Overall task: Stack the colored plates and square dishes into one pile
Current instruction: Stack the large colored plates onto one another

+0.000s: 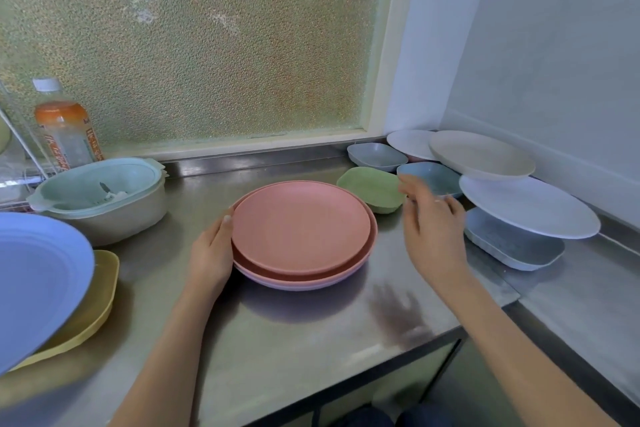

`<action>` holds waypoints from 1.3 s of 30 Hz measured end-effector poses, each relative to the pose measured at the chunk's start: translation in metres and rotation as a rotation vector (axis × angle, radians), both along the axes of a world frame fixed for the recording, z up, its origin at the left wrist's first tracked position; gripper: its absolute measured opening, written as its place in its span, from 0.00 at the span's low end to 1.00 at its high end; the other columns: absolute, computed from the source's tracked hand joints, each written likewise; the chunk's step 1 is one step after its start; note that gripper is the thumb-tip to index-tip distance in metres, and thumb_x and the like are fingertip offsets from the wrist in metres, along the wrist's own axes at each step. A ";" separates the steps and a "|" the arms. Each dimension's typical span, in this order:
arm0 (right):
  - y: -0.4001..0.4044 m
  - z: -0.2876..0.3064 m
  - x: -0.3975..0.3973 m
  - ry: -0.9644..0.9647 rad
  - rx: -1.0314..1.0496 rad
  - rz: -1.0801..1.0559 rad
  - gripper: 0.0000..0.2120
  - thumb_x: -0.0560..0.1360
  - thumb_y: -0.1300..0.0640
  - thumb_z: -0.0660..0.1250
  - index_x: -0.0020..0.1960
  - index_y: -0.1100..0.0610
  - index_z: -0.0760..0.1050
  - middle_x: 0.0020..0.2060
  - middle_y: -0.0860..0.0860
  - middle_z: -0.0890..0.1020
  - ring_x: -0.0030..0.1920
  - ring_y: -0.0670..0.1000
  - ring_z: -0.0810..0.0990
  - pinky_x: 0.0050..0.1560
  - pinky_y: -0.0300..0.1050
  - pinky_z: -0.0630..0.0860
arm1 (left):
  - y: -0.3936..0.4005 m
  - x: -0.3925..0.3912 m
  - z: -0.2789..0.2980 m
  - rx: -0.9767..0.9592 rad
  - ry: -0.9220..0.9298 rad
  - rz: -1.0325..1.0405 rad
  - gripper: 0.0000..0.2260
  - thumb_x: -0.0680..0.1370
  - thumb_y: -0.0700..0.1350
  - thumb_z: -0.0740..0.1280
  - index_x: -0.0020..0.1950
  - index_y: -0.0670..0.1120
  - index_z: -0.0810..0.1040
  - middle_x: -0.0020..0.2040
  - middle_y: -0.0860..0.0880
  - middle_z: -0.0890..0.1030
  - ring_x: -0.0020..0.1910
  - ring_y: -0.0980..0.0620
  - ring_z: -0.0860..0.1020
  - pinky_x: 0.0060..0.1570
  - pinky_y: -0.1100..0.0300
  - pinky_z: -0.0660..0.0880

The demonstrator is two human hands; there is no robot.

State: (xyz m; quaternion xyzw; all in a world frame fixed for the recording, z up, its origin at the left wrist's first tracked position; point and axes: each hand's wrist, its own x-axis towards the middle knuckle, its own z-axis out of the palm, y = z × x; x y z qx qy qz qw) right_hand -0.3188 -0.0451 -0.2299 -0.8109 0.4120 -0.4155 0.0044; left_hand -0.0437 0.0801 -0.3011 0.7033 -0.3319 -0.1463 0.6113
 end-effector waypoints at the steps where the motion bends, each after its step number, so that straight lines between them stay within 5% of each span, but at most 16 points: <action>1: -0.013 0.000 -0.009 0.041 0.024 -0.106 0.18 0.77 0.62 0.58 0.66 0.52 0.68 0.46 0.53 0.84 0.50 0.56 0.80 0.65 0.58 0.62 | 0.000 0.000 0.000 0.005 -0.008 0.000 0.18 0.80 0.52 0.54 0.65 0.55 0.78 0.60 0.52 0.80 0.59 0.51 0.76 0.59 0.57 0.68; 8: -0.089 0.004 -0.049 0.260 0.102 -0.352 0.21 0.78 0.60 0.57 0.70 0.56 0.64 0.58 0.55 0.78 0.63 0.55 0.72 0.70 0.65 0.50 | 0.003 -0.003 0.001 0.047 -0.069 -0.079 0.23 0.76 0.59 0.54 0.68 0.57 0.75 0.65 0.48 0.79 0.66 0.47 0.74 0.68 0.48 0.67; 11: -0.118 0.015 -0.053 0.337 0.155 -0.369 0.23 0.79 0.61 0.54 0.73 0.57 0.59 0.69 0.56 0.70 0.71 0.53 0.64 0.71 0.64 0.47 | 0.003 -0.007 0.002 0.035 -0.123 -0.110 0.17 0.81 0.55 0.56 0.67 0.58 0.75 0.65 0.51 0.78 0.65 0.50 0.74 0.65 0.52 0.68; 16: -0.150 0.022 -0.047 0.493 0.284 -0.421 0.28 0.78 0.63 0.56 0.76 0.57 0.52 0.74 0.54 0.62 0.75 0.52 0.57 0.72 0.64 0.46 | 0.004 -0.009 0.003 0.063 -0.197 -0.117 0.15 0.84 0.50 0.55 0.69 0.58 0.73 0.65 0.54 0.76 0.64 0.54 0.71 0.63 0.56 0.66; 23: -0.172 0.010 -0.039 0.543 0.234 -0.468 0.20 0.75 0.66 0.59 0.66 0.57 0.66 0.57 0.56 0.77 0.61 0.57 0.72 0.69 0.59 0.57 | 0.003 -0.011 0.005 0.062 -0.233 -0.132 0.16 0.84 0.52 0.55 0.70 0.57 0.73 0.67 0.55 0.75 0.66 0.54 0.72 0.64 0.57 0.66; 27: -0.177 0.006 -0.039 0.540 0.143 -0.474 0.17 0.73 0.70 0.58 0.60 0.59 0.71 0.51 0.58 0.79 0.53 0.60 0.76 0.52 0.50 0.68 | 0.004 -0.012 0.006 0.053 -0.201 -0.139 0.22 0.78 0.59 0.53 0.69 0.58 0.74 0.66 0.54 0.77 0.66 0.53 0.73 0.65 0.54 0.68; 33: -0.175 0.007 -0.037 0.504 0.122 -0.486 0.15 0.71 0.73 0.60 0.54 0.62 0.72 0.48 0.59 0.79 0.50 0.61 0.76 0.43 0.50 0.70 | 0.004 -0.013 0.008 0.028 -0.167 -0.149 0.15 0.78 0.60 0.54 0.59 0.71 0.75 0.61 0.60 0.78 0.62 0.56 0.75 0.59 0.58 0.68; 39: -0.167 0.009 -0.039 0.436 -0.044 -0.451 0.19 0.67 0.76 0.61 0.55 0.64 0.73 0.47 0.62 0.80 0.50 0.62 0.74 0.41 0.51 0.68 | 0.002 -0.011 0.005 0.032 -0.164 -0.135 0.18 0.78 0.60 0.54 0.64 0.64 0.75 0.62 0.59 0.78 0.64 0.54 0.74 0.60 0.58 0.68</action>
